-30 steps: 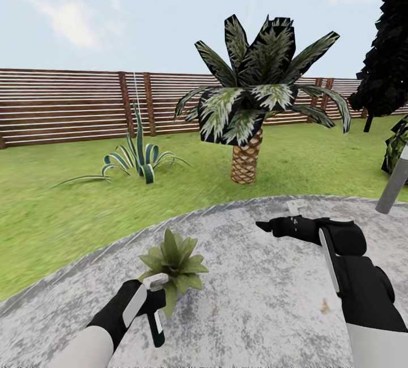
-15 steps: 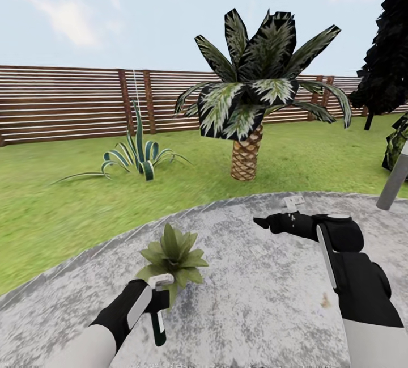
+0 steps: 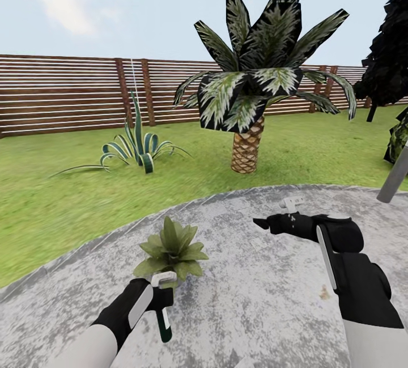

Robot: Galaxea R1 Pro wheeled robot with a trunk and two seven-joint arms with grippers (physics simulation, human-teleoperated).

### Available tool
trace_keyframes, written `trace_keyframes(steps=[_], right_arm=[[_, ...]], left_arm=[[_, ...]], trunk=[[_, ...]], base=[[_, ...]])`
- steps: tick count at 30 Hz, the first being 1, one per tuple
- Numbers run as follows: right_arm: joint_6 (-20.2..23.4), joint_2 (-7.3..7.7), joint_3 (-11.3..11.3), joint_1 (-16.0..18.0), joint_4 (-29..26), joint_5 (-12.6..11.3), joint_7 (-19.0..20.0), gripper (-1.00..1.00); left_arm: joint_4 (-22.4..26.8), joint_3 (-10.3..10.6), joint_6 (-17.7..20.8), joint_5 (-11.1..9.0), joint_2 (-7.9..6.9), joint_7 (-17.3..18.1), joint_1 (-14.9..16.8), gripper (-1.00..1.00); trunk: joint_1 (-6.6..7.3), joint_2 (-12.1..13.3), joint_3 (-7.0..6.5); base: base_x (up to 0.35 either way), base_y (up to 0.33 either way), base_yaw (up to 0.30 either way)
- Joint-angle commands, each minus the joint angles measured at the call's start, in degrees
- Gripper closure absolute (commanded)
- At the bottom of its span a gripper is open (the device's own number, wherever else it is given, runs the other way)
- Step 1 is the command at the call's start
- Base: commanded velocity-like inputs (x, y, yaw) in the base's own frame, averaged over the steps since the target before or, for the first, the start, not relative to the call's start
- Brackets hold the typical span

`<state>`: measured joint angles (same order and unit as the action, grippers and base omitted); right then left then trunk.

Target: Pick up the pesticide atomizer in the garden and spray insectifuge to fully cover both potted plants in the garden.

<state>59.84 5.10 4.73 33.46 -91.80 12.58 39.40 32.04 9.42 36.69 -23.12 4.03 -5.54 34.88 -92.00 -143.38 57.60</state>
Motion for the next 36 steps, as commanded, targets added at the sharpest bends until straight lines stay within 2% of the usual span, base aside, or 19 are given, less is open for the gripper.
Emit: trace_keyframes(steps=[1, 14, 16, 18, 20, 21, 29, 32, 36], right_arm=[[0.16, 0.00, 0.03, 0.01, -0.05, 0.60, 0.59, -1.00], [0.16, 0.00, 0.10, -0.06, -0.12, 0.60, 0.59, -1.00], [0.16, 0.00, 0.04, -0.06, -0.13, 0.60, 0.59, -1.00], [0.16, 0.00, 0.02, -0.12, -0.24, 0.60, 0.59, -1.00], [0.16, 0.00, 0.02, -0.14, -0.36, 0.60, 0.59, -1.00], [0.16, 0.00, 0.01, -0.15, -0.41, 0.60, 0.59, -1.00], [0.16, 0.00, 0.01, -0.15, -0.55, 0.60, 0.65, -1.00], [0.16, 0.00, 0.08, -0.16, -0.57, 0.60, 0.63, -1.00], [0.16, 0.00, 0.04, -0.21, -0.58, 0.60, 0.66, -1.00]], left_arm=[[0.11, 0.28, 0.14, -0.62, 0.02, -0.59, 0.02, 1.00], [-0.34, -0.10, -1.83, -0.73, 0.21, -0.68, -0.50, 1.00], [2.05, -0.41, -0.69, -0.85, 0.19, -0.45, -0.57, 1.00], [6.28, -0.40, 3.65, -2.90, 0.33, -0.75, -0.65, 1.00], [8.38, -0.36, 6.31, -5.44, 0.30, -1.12, -0.68, 1.00], [8.76, -0.36, 6.78, -5.91, 0.29, -1.19, -0.68, 1.00], [8.54, -0.57, 7.79, -6.81, 0.28, -1.51, -0.24, 1.00], [8.00, -2.42, 8.32, -6.97, 0.33, -1.37, 0.81, 1.00], [8.98, -3.21, 9.77, -7.21, 0.42, -1.25, 1.83, 1.00]], trunk=[[0.01, -0.02, 0.06], [0.01, -0.02, 0.06], [0.01, -0.02, 0.06], [0.01, -0.02, 0.06], [0.01, -0.02, 0.06], [0.01, -0.02, 0.06], [0.01, -0.02, 0.06], [0.01, -0.02, 0.06], [0.01, -0.02, 0.06]], base=[[0.000, 0.000, 0.000], [0.000, -0.128, 0.000], [0.000, -0.004, 0.000], [0.000, -0.001, 0.000], [0.000, 0.000, 0.000], [0.000, 0.000, 0.000], [0.000, 0.000, 0.000], [0.000, 0.000, 0.000], [0.000, 0.000, 0.000]])
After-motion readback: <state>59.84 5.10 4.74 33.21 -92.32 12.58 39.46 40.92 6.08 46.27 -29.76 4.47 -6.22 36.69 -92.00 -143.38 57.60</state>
